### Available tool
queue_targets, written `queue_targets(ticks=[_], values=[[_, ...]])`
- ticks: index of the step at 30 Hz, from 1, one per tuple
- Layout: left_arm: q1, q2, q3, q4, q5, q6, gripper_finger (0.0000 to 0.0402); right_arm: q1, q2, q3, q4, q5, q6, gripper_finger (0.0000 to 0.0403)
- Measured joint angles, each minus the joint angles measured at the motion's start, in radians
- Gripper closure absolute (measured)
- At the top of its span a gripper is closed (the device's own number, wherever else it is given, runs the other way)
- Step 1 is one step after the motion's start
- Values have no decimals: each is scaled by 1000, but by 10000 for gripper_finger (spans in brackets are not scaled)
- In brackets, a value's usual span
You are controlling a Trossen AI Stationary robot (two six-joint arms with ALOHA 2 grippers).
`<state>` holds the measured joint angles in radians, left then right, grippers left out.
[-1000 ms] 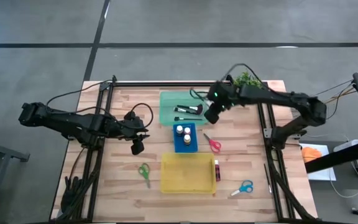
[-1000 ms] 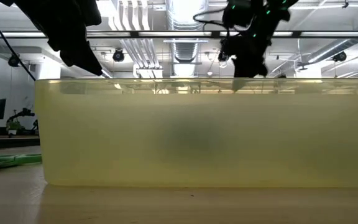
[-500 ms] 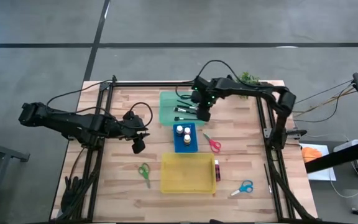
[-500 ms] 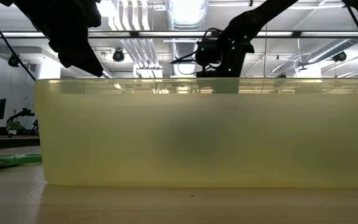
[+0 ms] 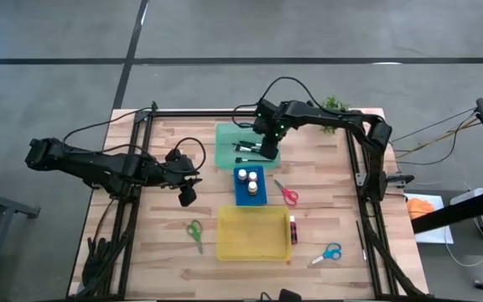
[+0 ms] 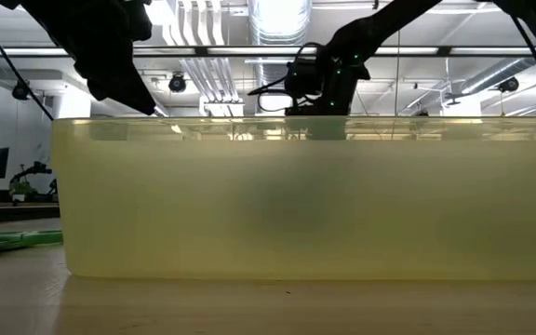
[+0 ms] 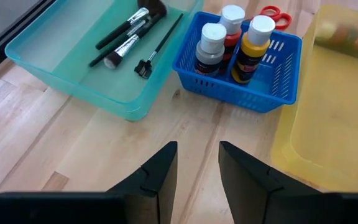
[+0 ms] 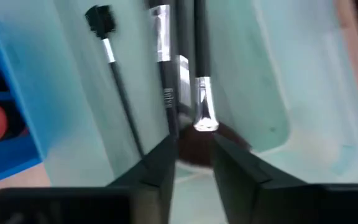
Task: Pick & Place Paint Supplies
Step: Put the yellow paintbrush into the green bin
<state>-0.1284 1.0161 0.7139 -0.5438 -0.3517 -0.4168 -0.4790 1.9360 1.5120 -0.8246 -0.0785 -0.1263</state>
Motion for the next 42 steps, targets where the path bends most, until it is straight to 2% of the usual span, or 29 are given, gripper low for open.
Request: queue_targets(ticks=[3,6,12,18,22,27,31,35,42], values=[[0,0,0,0,0,0,275,-3,-27,-6,-11,38,45,254],[-1,0,0,0,0,0,275,3,-94,-32,-67,40,150,230],[-1,0,0,0,0,0,275,111,-399,-252,-75,43,470,223],[-1,0,0,0,4,0,275,358,-698,-524,-55,145,926,223],[-1,0,0,0,4,11,275,608,-790,-631,-36,242,1240,223],[-1,0,0,0,4,24,275,922,-778,-663,-2,368,1597,223],[-1,0,0,0,4,35,275,1105,-702,-632,-14,400,1786,223],[-1,0,0,0,4,49,275,1204,-590,-567,-16,391,1892,223],[-1,0,0,0,4,89,275,1288,-379,-398,-14,358,1988,223]])
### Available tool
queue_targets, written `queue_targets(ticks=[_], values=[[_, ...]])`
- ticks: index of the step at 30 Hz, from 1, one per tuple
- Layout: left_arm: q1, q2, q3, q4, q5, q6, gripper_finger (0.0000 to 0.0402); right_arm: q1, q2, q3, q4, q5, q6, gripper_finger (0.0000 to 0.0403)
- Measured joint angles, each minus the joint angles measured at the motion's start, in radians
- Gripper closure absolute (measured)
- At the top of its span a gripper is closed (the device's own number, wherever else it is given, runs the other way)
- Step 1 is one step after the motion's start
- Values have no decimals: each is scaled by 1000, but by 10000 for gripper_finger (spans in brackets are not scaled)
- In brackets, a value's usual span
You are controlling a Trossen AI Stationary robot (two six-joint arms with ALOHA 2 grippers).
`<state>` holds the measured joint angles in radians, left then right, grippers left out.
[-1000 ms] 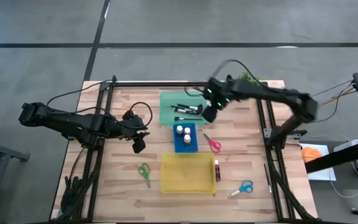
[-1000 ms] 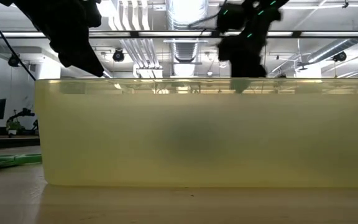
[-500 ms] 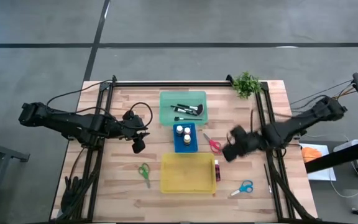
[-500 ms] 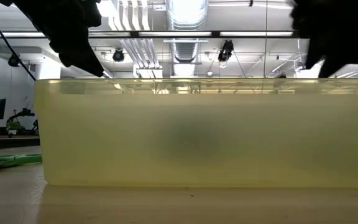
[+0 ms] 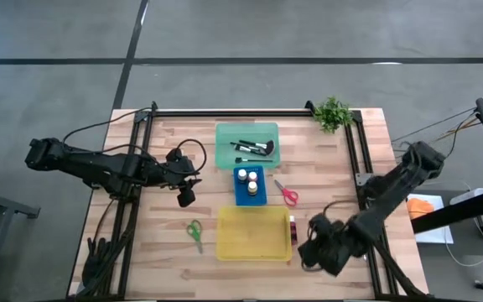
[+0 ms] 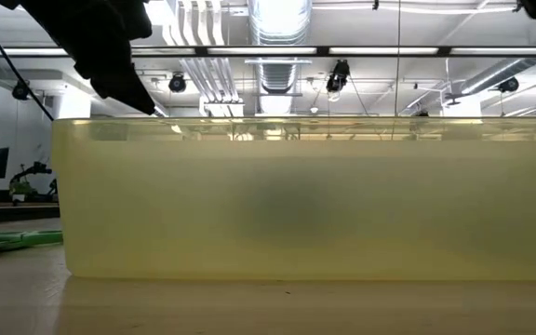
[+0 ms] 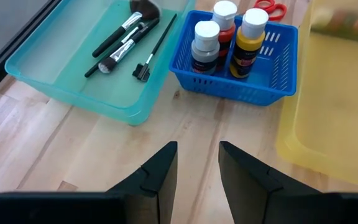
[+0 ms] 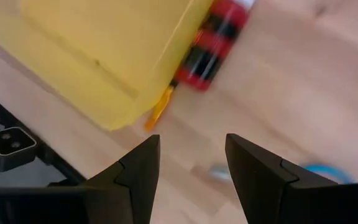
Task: Pick & Place Paint Supplies
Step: Put the yellow paintbrush into the green bin
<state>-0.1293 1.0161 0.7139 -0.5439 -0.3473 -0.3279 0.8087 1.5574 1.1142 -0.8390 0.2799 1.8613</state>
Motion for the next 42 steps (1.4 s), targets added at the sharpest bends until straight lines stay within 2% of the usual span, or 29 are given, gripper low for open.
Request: queue_targets(ticks=[8,11,15,18,20,25,33,42], values=[[0,0,0,4,-1,17,275,74,221,152,24,13,238,223],[0,0,0,8,-2,33,275,82,305,213,26,40,257,223],[0,0,0,11,-3,79,275,91,432,294,7,170,261,223],[-1,0,0,10,-4,93,275,109,521,350,-68,247,348,223],[-1,0,0,9,0,93,275,117,567,392,-98,264,367,223],[-1,0,0,8,7,98,275,122,651,487,-125,300,355,223],[-1,0,0,9,23,97,275,126,746,575,-193,298,347,223],[-1,0,0,11,81,60,275,138,761,554,-216,300,356,223]])
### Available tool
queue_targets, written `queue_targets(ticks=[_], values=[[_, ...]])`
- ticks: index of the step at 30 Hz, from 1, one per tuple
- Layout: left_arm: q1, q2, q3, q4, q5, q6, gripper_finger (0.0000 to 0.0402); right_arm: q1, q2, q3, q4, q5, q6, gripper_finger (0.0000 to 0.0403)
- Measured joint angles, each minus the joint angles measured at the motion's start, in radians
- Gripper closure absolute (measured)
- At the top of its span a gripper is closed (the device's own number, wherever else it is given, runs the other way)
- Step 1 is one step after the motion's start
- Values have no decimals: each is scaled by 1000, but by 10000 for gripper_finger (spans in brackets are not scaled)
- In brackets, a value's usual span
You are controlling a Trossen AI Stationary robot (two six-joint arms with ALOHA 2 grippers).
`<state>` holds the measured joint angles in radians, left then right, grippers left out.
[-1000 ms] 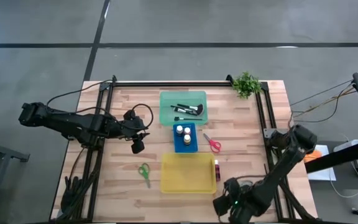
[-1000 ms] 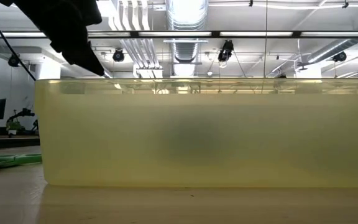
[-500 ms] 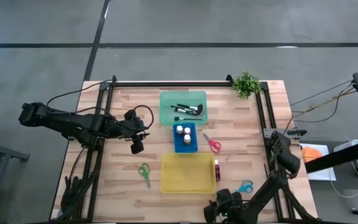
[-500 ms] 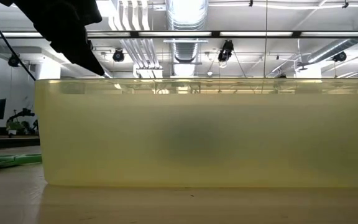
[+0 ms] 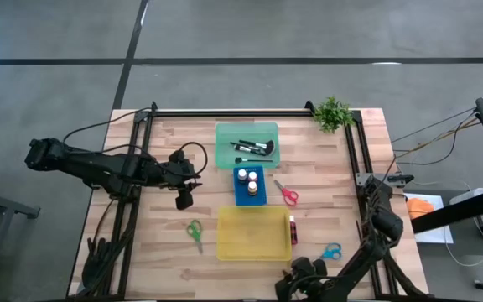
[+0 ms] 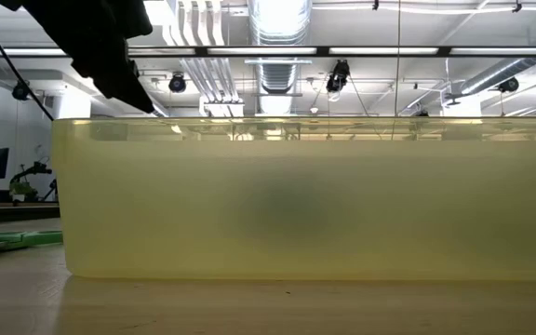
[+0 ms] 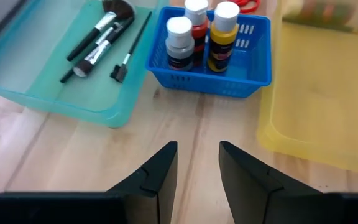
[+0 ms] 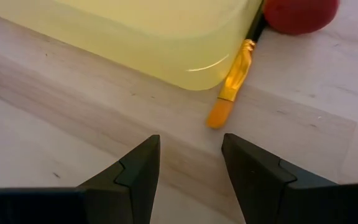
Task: Pick & Place Paint Supplies
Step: Put the yellow paintbrush into the green bin
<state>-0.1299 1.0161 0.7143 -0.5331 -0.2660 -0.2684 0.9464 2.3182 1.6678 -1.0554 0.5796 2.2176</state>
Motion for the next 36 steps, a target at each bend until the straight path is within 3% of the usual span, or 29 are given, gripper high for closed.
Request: queue_targets(ticks=[10,19,28,36], values=[[0,0,0,7,83,-55,275,3,-3,-68,54,44,-6,238],[0,0,0,16,84,-55,275,-12,-3,-72,57,30,-15,384],[0,0,0,16,84,-46,275,6,-66,-75,68,-40,-14,395],[0,0,0,18,83,-9,275,60,-123,-75,24,-180,17,396]])
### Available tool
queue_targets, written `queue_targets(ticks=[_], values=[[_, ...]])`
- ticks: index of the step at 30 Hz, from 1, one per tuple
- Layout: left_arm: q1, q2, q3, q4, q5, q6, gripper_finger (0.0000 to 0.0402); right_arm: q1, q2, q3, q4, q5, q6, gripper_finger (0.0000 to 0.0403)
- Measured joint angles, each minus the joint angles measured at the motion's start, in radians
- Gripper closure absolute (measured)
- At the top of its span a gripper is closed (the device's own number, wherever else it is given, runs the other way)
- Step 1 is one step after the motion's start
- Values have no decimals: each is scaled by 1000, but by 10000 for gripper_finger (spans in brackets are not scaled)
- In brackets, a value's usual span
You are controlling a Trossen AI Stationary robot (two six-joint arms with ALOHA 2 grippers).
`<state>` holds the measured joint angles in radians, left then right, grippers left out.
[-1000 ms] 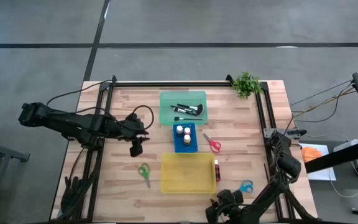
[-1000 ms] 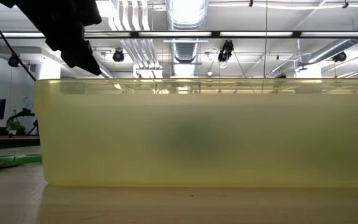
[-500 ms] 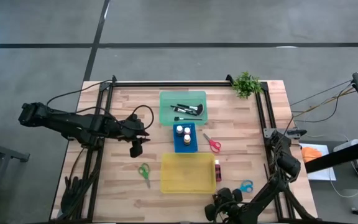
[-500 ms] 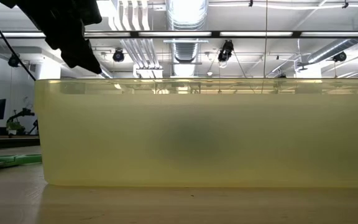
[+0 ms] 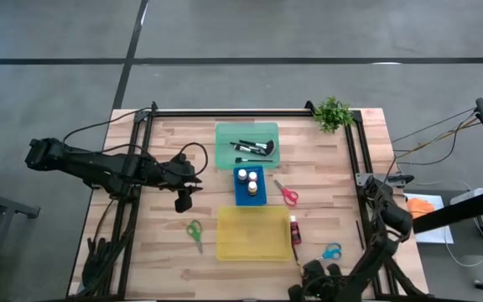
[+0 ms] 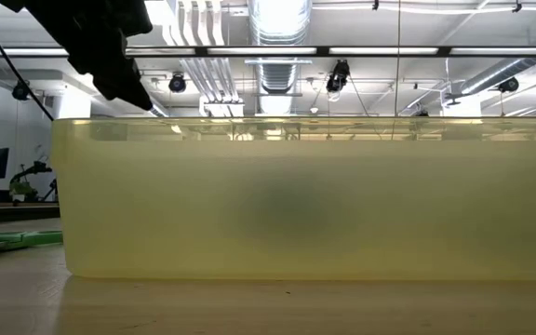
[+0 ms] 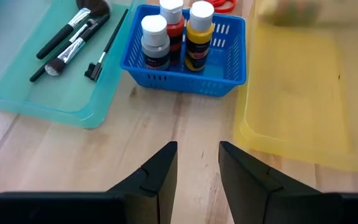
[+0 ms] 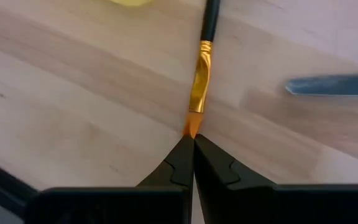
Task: Pick & Place Paint Supplies
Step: Put the yellow paintbrush into the green bin
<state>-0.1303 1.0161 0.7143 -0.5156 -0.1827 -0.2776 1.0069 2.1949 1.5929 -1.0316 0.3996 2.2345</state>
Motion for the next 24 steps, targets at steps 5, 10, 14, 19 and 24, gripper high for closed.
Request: queue_targets(ticks=[5,10,14,19,24], values=[[0,0,0,3,0,17,275,15,-38,2,-34,1,2,396],[0,0,0,3,-1,18,275,22,-95,2,-141,5,8,396],[0,0,0,3,-1,18,275,26,-148,2,-237,13,7,396],[-1,0,0,13,-8,16,275,30,-242,2,-372,54,4,396],[-1,0,0,44,-28,10,275,27,-334,-9,-496,99,-6,396]])
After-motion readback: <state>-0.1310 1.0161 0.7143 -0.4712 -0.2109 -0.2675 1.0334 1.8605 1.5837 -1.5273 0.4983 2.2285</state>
